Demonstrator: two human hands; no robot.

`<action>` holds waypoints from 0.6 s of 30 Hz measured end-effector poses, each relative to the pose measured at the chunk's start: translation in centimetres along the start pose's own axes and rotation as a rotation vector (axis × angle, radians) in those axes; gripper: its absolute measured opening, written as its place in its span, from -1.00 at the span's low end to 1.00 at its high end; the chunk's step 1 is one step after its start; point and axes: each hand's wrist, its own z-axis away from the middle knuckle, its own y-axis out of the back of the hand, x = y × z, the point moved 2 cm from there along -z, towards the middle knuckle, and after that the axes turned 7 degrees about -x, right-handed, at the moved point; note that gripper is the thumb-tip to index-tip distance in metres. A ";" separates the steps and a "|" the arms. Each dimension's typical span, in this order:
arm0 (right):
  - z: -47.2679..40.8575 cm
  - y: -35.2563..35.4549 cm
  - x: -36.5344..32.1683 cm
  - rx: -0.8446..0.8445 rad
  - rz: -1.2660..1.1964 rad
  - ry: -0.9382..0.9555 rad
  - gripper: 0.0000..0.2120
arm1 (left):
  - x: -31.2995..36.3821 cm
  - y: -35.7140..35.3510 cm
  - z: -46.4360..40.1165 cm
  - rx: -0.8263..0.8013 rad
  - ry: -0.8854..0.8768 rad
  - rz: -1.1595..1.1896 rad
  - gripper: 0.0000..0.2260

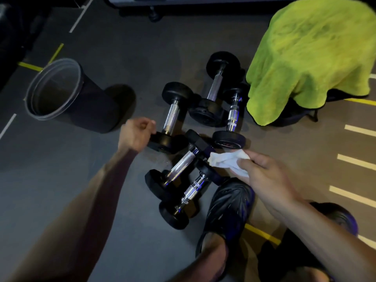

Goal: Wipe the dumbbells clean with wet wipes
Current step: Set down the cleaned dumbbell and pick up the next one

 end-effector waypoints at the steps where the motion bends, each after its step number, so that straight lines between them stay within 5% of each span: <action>1: -0.2 -0.1 -0.2 -0.011 -0.080 -0.012 -0.72 | 0.6 0.2 -0.9 0.032 0.010 0.010 -0.77; 9: -1.8 1.4 -0.6 -0.017 -0.147 -0.032 -0.77 | 1.3 -3.4 -9.1 -0.121 0.234 0.180 -0.82; 18: -3.9 1.9 -1.9 -0.077 -0.066 -0.037 -0.76 | 3.0 -5.9 -12.8 -0.227 0.350 0.191 -0.67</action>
